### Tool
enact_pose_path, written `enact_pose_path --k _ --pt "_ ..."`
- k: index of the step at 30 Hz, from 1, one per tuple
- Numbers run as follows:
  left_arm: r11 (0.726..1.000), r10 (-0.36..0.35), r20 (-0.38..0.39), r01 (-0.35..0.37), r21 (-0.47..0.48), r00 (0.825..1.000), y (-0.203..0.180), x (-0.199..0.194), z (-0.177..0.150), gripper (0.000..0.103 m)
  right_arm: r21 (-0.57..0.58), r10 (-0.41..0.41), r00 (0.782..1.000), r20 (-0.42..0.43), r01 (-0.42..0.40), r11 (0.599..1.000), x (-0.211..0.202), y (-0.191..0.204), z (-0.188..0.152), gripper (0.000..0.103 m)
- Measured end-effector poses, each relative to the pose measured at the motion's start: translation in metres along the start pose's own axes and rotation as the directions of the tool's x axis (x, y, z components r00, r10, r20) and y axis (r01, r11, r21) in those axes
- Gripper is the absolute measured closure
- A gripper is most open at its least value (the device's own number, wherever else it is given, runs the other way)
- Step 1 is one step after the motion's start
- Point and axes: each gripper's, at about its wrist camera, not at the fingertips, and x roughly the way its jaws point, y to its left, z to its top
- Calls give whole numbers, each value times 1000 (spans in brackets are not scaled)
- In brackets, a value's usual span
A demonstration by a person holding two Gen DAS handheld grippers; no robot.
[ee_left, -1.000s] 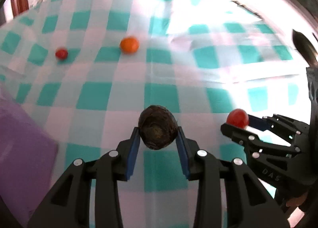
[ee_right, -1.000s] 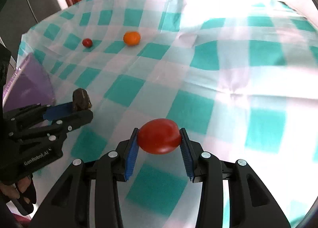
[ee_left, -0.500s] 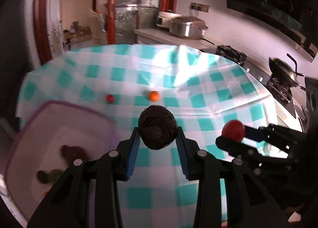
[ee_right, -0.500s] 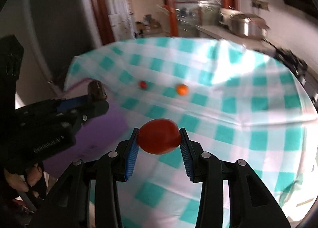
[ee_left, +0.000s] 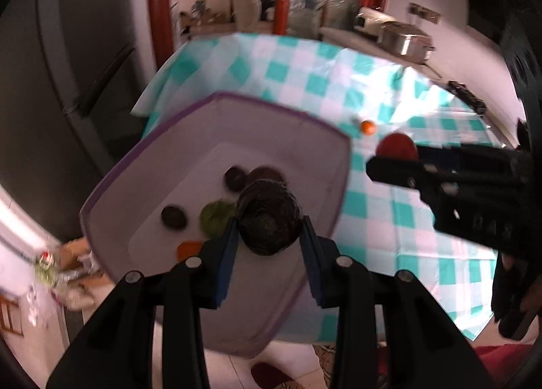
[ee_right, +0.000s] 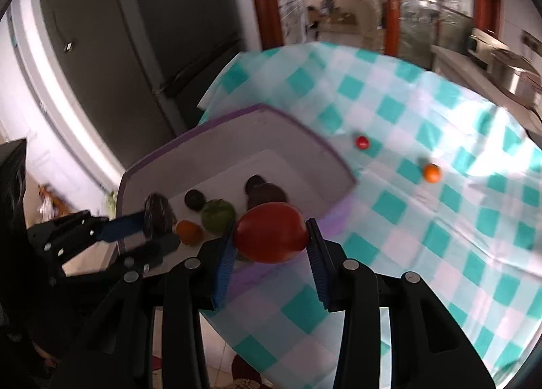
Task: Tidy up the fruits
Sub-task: 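Carry the tomato and dark brown fruit into the box and open both tools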
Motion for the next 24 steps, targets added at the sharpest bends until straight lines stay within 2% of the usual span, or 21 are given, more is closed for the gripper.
enact_pose_path --k 5,7,9,15,18,21,24 --pt "997 41 -70 -45 -60 997 25 20 -11 66 -65 27 994 -109 -35 997 43 15 14 63" --pt "996 59 -106 -66 -65 993 30 31 -13 66 -86 48 981 -188 -65 994 64 18 17 63" --pt "992 78 -138 -90 -87 987 34 41 -15 66 -125 33 970 -241 -65 990 82 19 18 63" --pt "976 107 -267 -153 -157 958 45 83 -16 66 -236 -19 923 -384 -78 969 138 14 27 63" --pt "973 106 -320 -165 -161 942 42 100 -19 66 -279 -56 879 -473 -89 956 165 9 27 63" --pt "973 114 -376 -180 -143 919 39 114 -21 66 -364 -114 848 -517 -97 927 180 10 22 63" --pt "970 120 -409 -194 -145 905 42 118 -21 66 -373 -116 828 -549 -118 920 188 10 24 63"
